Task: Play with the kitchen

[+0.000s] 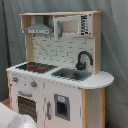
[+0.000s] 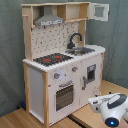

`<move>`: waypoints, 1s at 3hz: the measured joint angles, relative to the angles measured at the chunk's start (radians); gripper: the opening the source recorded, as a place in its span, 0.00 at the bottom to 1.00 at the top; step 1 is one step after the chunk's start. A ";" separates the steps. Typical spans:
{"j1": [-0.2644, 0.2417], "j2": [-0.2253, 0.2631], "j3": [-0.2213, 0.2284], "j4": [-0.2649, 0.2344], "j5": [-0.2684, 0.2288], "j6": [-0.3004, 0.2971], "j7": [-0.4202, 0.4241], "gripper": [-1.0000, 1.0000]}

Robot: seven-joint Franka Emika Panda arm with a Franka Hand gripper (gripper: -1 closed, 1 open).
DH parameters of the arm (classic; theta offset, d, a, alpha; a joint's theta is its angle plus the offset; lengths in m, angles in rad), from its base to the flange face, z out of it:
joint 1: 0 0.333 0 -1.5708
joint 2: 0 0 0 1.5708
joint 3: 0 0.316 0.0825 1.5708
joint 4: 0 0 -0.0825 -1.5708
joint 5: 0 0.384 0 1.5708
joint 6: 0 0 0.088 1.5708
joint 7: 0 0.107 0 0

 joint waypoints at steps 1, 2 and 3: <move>0.048 -0.050 -0.029 -0.034 0.035 0.058 -0.031 1.00; 0.096 -0.101 -0.058 -0.068 0.070 0.116 -0.062 1.00; 0.145 -0.151 -0.088 -0.101 0.105 0.174 -0.093 1.00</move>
